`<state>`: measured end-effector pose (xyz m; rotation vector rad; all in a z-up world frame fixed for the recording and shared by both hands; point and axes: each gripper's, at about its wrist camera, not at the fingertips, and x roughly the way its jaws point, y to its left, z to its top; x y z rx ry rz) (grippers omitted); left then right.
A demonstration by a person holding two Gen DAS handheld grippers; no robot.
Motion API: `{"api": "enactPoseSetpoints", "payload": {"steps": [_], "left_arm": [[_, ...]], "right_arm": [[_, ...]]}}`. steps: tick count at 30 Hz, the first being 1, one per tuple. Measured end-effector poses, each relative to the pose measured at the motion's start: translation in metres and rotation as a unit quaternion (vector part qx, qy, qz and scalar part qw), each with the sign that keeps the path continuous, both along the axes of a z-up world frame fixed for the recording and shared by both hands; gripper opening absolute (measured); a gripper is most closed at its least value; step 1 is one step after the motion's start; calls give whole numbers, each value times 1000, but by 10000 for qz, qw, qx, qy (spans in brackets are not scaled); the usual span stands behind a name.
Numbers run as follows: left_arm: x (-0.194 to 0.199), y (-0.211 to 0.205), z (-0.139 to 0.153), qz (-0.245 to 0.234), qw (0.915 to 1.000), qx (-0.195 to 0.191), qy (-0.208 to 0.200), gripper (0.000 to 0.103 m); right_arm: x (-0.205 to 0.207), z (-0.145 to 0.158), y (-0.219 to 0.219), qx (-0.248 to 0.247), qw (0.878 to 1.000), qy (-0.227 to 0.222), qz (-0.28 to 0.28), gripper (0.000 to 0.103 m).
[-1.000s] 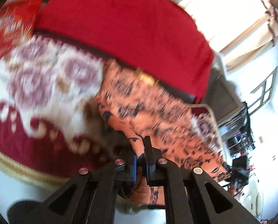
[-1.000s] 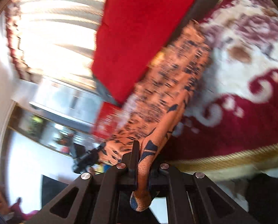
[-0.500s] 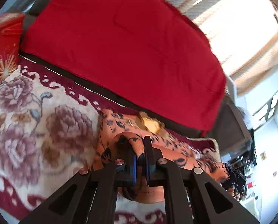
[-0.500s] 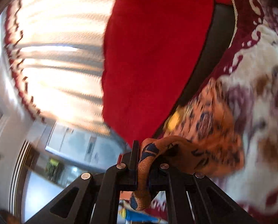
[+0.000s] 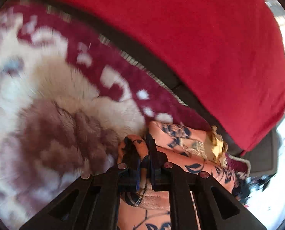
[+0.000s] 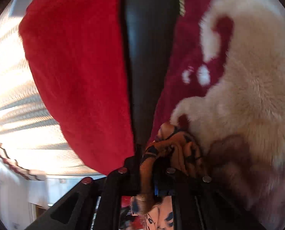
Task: Fold small clothes
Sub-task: 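Grasp the blouse hem with the left gripper while the right gripper grasps it too, then lift the hem with both grippers and fold it over toward the collar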
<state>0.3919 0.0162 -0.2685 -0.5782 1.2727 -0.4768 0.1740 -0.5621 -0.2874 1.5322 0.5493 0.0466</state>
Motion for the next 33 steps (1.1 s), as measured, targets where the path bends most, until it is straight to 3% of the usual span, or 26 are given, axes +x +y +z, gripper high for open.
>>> {"api": "enactPoseSetpoints", "payload": {"steps": [2,4,5,6,7,8,9,11,13,15,19,22,24,29,33], "left_arm": [[-2,11,-10,262,9980,-555,175,10],[-10,28,-7,466,9929,-1060,269,10],[-15,35,-1,549,9917,-1142,224,12],[-24,45,11,684,9914,-1114,49,19],[-34,55,26,835,9921,-914,-199,27],[-43,61,37,935,9919,-763,-384,46],[-58,71,53,1062,9903,-600,-670,57],[-93,80,81,1087,9872,-352,-1116,59],[-131,72,93,642,9900,-43,-1256,59],[-159,66,88,388,9923,-109,-1171,63],[-217,34,43,104,9983,-455,-361,63],[-227,16,18,199,9977,-632,132,63],[-224,15,11,411,9962,-740,192,63],[-206,23,3,1132,9912,-680,89,68],[-196,26,-6,1424,9853,-938,133,69]], "right_arm": [[0,-7,-5,342,9993,-145,65,12],[-2,3,-7,260,9994,-193,146,21],[-7,15,-7,54,9997,-207,145,43],[-16,28,-6,-155,9995,-249,108,79],[-25,39,-6,-308,9989,-348,-25,91],[-37,50,-5,-486,9978,-391,-211,96],[-49,63,-4,-687,9963,-391,-332,96],[-68,82,7,-1042,9939,-289,-228,96],[-86,90,25,-1143,9929,-328,2,96],[-106,91,56,-1225,9916,-317,257,96],[-136,80,108,-1070,9924,-206,573,93],[-141,66,133,-1075,9916,-5,721,79],[-138,57,144,-1093,9908,203,772,69],[-119,31,149,-1181,9868,913,625,66],[-110,24,154,-1391,9837,1067,400,65]]}}
